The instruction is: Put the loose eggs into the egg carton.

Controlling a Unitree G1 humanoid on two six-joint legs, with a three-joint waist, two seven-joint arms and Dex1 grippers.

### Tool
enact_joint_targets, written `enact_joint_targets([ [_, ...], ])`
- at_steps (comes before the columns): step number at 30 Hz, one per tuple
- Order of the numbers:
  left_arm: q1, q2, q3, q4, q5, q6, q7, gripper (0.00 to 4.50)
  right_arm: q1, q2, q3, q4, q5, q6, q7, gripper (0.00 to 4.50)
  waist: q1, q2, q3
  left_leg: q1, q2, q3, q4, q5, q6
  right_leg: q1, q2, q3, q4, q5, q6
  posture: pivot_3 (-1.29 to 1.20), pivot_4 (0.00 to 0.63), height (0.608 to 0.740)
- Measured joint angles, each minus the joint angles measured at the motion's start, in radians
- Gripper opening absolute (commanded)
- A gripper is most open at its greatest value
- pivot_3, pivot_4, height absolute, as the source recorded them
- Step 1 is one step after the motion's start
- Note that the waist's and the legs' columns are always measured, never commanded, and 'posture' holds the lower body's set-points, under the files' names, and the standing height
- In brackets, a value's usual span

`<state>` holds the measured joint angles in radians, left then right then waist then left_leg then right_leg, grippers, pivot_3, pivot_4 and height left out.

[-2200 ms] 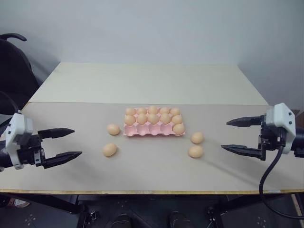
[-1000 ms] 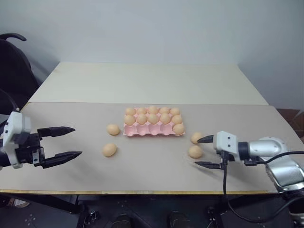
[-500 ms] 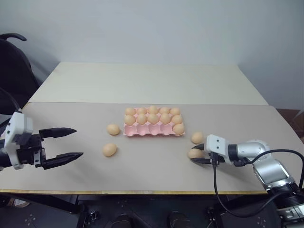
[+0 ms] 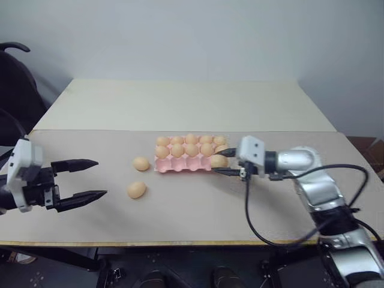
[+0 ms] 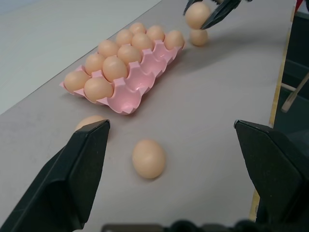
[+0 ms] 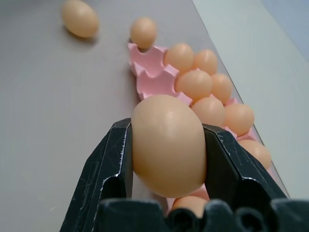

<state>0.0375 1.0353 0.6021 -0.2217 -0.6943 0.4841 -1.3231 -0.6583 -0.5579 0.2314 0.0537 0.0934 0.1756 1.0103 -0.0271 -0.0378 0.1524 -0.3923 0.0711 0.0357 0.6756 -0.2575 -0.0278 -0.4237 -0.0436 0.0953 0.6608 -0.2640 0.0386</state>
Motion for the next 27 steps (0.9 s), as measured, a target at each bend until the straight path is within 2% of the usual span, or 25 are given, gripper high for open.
enact_joint_targets([
  [5,0.009,-0.001,0.002,-0.008,-0.004,0.003,0.004,4.50,-0.078,0.083,0.042,0.148,-0.092,-0.022,-0.083,1.86,-0.002,0.000,0.000,0.000,0.000,0.000,0.000,0.000,0.000,-0.001,0.000,0.000,0.001,0.000,0.000,0.00,0.150,0.740],
  [10,0.036,-0.001,0.010,-0.026,-0.014,0.018,0.012,4.50,-0.090,0.099,0.064,0.208,-0.133,-0.035,-0.108,1.86,-0.005,0.000,0.000,0.000,0.000,0.000,0.000,0.000,0.000,0.000,0.000,0.000,0.001,0.000,0.000,0.00,0.150,0.740],
  [18,0.048,-0.002,0.019,-0.041,-0.018,0.019,0.021,4.50,-0.090,0.121,0.061,0.221,-0.160,-0.030,-0.166,4.47,-0.018,0.001,0.000,0.001,0.000,0.000,0.000,0.000,0.000,0.000,0.000,0.000,0.002,0.000,0.000,0.00,0.150,0.740],
  [23,0.048,-0.003,0.020,-0.037,-0.018,0.019,0.023,4.50,-0.062,0.083,-0.003,0.107,-0.107,0.026,-0.146,4.47,-0.017,0.001,0.000,0.000,0.000,0.000,0.000,0.000,0.000,0.000,0.000,0.000,0.001,0.000,0.000,0.00,0.150,0.740],
  [27,0.053,-0.005,0.030,-0.026,-0.018,0.019,0.020,4.50,0.033,-0.012,-0.083,-0.077,0.000,0.113,-0.072,4.47,-0.009,0.001,0.000,0.000,0.000,-0.001,0.000,0.000,0.000,0.000,0.000,0.000,0.001,0.000,0.000,0.00,0.150,0.740],
])
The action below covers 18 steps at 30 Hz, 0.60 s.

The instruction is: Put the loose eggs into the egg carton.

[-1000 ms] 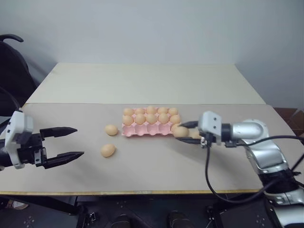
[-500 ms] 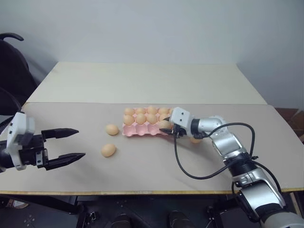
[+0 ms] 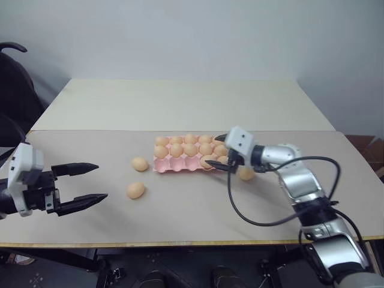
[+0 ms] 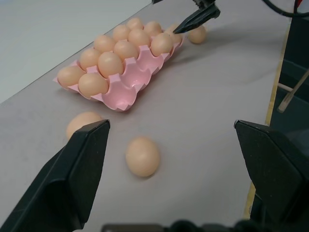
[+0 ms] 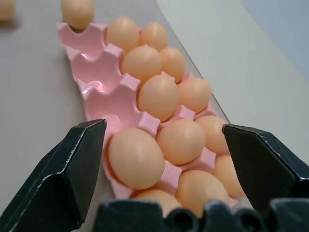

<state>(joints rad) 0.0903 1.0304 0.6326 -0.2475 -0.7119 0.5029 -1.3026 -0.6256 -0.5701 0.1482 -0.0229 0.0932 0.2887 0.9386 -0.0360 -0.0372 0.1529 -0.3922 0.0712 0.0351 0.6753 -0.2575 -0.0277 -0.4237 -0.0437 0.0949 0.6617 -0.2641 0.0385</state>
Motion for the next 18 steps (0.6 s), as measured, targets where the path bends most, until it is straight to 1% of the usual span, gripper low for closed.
enact_joint_targets([
  [3,0.004,0.000,0.009,0.018,0.001,-0.001,-0.005,4.50,0.094,-0.089,-0.070,-0.110,0.091,0.063,0.061,4.47,0.001,0.000,0.000,0.000,0.000,0.000,0.000,0.000,0.000,0.000,0.000,0.000,0.000,0.000,0.000,0.00,0.150,0.740],
  [5,0.011,0.000,0.020,0.031,0.004,-0.002,-0.011,4.50,0.171,-0.168,-0.141,-0.181,0.163,0.110,0.107,4.47,0.002,0.000,0.000,0.001,0.000,0.000,0.000,0.000,0.000,0.001,0.000,0.000,0.000,0.000,0.000,0.00,0.150,0.740],
  [7,0.015,0.001,0.023,0.042,0.005,-0.004,-0.018,4.50,0.243,-0.245,-0.231,-0.229,0.227,0.146,0.146,4.47,0.002,0.000,0.000,0.001,0.000,0.000,0.000,0.000,0.000,0.001,0.000,0.000,0.000,0.000,0.000,0.00,0.150,0.740],
  [12,0.025,0.002,0.046,0.075,0.009,-0.020,-0.034,4.50,0.406,-0.378,-0.455,-0.264,0.339,0.214,0.203,4.47,-0.004,0.000,0.000,0.002,0.000,0.000,0.000,0.000,0.000,0.002,0.000,0.000,0.000,0.000,0.000,0.00,0.150,0.740],
  [14,0.024,0.003,0.051,0.093,0.012,-0.026,-0.042,4.50,0.463,-0.409,-0.525,-0.261,0.348,0.238,0.206,4.47,-0.005,0.000,0.000,0.002,0.000,0.000,0.000,0.000,0.000,0.002,0.000,0.001,-0.001,0.000,0.000,0.00,0.150,0.740],
  [18,0.021,0.003,0.049,0.108,0.022,-0.042,-0.047,4.50,0.541,-0.428,-0.606,-0.265,0.367,0.281,0.200,4.47,-0.008,0.000,0.000,0.003,0.000,0.000,0.000,0.000,0.000,0.002,0.000,0.001,-0.001,0.000,0.000,0.00,0.150,0.740],
])
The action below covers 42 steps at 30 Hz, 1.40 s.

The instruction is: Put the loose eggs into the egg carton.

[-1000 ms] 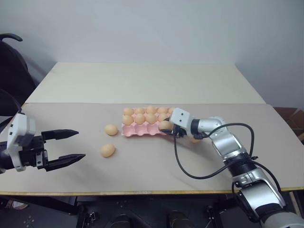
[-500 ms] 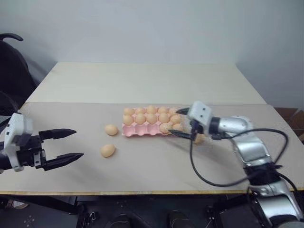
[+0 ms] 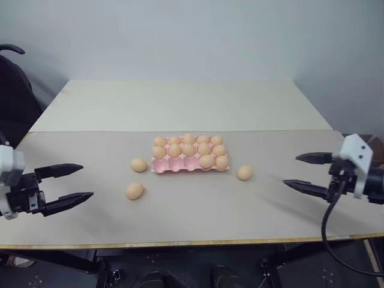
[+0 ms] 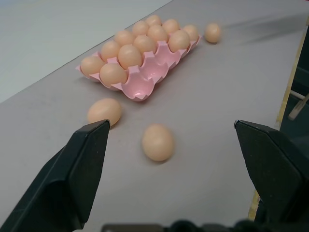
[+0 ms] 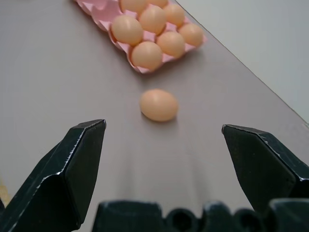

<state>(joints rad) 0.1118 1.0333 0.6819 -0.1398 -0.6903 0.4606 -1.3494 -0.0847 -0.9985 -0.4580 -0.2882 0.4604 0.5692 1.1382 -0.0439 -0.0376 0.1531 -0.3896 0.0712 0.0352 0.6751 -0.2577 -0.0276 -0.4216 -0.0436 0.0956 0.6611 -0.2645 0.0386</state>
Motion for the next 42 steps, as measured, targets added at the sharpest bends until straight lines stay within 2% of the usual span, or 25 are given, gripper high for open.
enact_joint_targets([
  [5,-0.001,0.001,0.000,0.013,0.004,-0.002,-0.010,4.50,0.094,-0.015,-0.035,-0.026,0.016,0.032,-0.001,4.47,0.000,0.000,0.000,0.000,0.000,0.000,0.000,0.000,0.000,0.000,0.000,0.000,0.000,0.000,0.000,0.00,0.150,0.740],
  [14,-0.004,0.001,0.000,0.023,0.009,-0.003,-0.018,4.50,0.058,-0.014,-0.023,-0.051,0.054,0.031,-0.022,4.47,0.001,0.000,0.000,-0.001,0.000,0.000,0.000,0.000,0.000,0.000,0.000,0.000,-0.001,0.000,0.000,0.00,0.150,0.740],
  [17,-0.011,0.001,-0.002,0.022,0.009,-0.003,-0.018,4.50,0.000,-0.001,0.053,-0.048,0.048,0.003,-0.036,4.47,-0.002,0.000,0.000,0.000,0.000,0.000,0.000,0.000,0.000,0.000,0.000,0.000,-0.001,0.000,0.000,0.00,0.150,0.740],
  [22,-0.028,0.001,-0.017,0.019,0.009,-0.003,-0.015,4.50,-0.142,0.079,0.274,0.033,-0.064,-0.107,-0.076,4.47,-0.001,0.000,0.000,-0.001,0.000,0.000,0.000,0.000,0.000,-0.001,0.000,0.000,-0.001,0.000,0.000,0.00,0.150,0.740],
  [28,-0.033,0.001,-0.030,0.008,0.009,-0.001,-0.011,4.50,-0.359,0.229,0.508,0.281,-0.251,-0.246,-0.134,4.47,-0.002,0.000,0.000,-0.002,0.000,0.000,0.000,0.000,0.000,-0.002,0.000,0.000,-0.001,0.000,0.000,0.00,0.150,0.740],
  [35,-0.006,-0.002,-0.019,-0.016,0.006,0.001,-0.003,4.50,-0.466,0.316,0.610,0.503,-0.378,-0.347,-0.187,4.47,0.004,0.001,0.001,-0.003,0.000,0.000,0.000,0.000,0.000,-0.002,0.000,0.000,-0.002,0.000,0.000,0.00,0.150,0.740],
  [38,0.004,-0.003,-0.013,-0.030,0.003,0.002,0.004,4.50,-0.490,0.341,0.633,0.580,-0.422,-0.369,-0.215,3.89,0.002,0.001,0.001,-0.003,0.000,0.000,0.000,0.000,0.000,-0.002,0.000,0.000,-0.001,0.000,0.000,0.00,0.150,0.740],
  [42,0.009,-0.003,-0.004,-0.044,-0.001,0.002,0.006,4.50,-0.490,0.343,0.641,0.613,-0.439,-0.384,-0.210,2.65,0.001,0.001,0.001,-0.002,0.000,0.000,0.000,0.000,0.000,-0.002,0.000,0.000,0.000,0.000,0.000,0.00,0.150,0.740],
])
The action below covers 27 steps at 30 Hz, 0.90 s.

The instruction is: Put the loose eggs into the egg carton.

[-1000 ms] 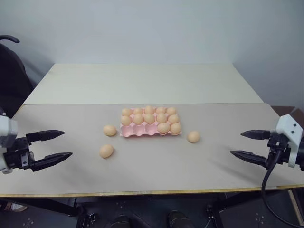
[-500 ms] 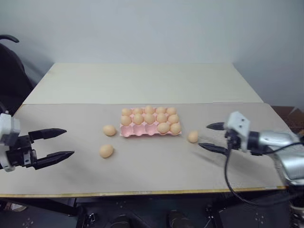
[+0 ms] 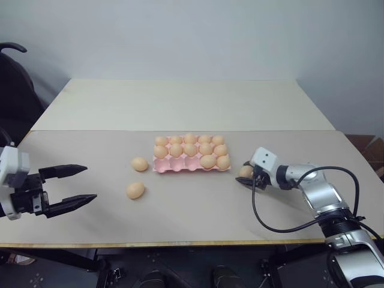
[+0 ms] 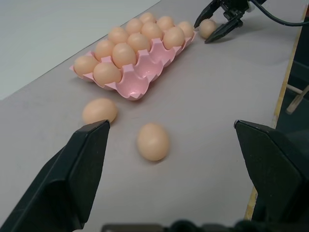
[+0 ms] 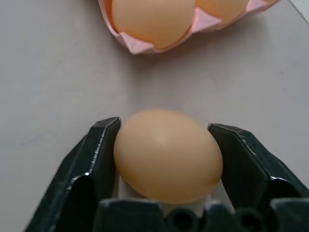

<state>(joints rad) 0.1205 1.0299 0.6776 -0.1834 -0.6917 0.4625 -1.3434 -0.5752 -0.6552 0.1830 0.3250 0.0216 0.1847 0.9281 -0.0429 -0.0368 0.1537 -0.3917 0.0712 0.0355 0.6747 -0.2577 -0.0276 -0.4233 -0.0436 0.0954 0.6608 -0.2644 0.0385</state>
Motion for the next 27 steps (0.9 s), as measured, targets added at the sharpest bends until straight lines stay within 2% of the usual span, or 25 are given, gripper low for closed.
enact_joint_targets([
  [6,0.000,0.000,0.000,0.000,-0.001,0.000,0.001,4.50,0.011,0.000,-0.019,-0.036,0.015,0.009,0.009,2.62,-0.001,0.000,0.000,0.000,0.000,0.000,0.000,0.000,0.000,0.000,0.000,0.000,0.001,0.000,0.000,0.00,0.150,0.740],
  [11,-0.003,0.000,0.000,0.000,-0.002,0.000,0.001,4.50,0.015,0.004,-0.040,-0.234,0.065,0.059,0.020,2.62,-0.003,0.000,0.000,0.001,0.000,0.000,0.000,0.000,0.000,0.000,0.000,0.000,0.001,0.000,0.000,0.00,0.150,0.740],
  [15,-0.006,0.000,0.000,0.001,-0.002,0.000,0.000,4.50,-0.050,0.089,-0.021,-0.320,0.084,0.107,0.018,2.62,-0.005,0.001,0.000,0.001,0.000,0.000,0.000,0.000,0.000,0.000,0.000,0.000,0.002,0.000,0.000,0.00,0.150,0.740],
  [19,-0.010,0.000,0.000,0.002,-0.002,0.000,0.000,4.50,-0.130,0.182,0.030,-0.289,0.066,0.114,-0.011,2.62,-0.003,0.001,0.000,0.000,0.000,0.000,0.000,0.000,0.000,-0.001,0.000,0.000,0.002,0.000,0.000,0.00,0.150,0.740],
  [27,-0.001,-0.001,0.003,-0.001,-0.002,0.000,0.001,4.50,-0.213,0.344,0.137,-0.074,-0.036,0.080,-0.100,2.62,-0.003,0.001,0.001,0.000,0.000,0.000,0.000,0.000,0.000,-0.001,0.000,0.000,0.002,0.000,0.000,0.00,0.150,0.740],
])
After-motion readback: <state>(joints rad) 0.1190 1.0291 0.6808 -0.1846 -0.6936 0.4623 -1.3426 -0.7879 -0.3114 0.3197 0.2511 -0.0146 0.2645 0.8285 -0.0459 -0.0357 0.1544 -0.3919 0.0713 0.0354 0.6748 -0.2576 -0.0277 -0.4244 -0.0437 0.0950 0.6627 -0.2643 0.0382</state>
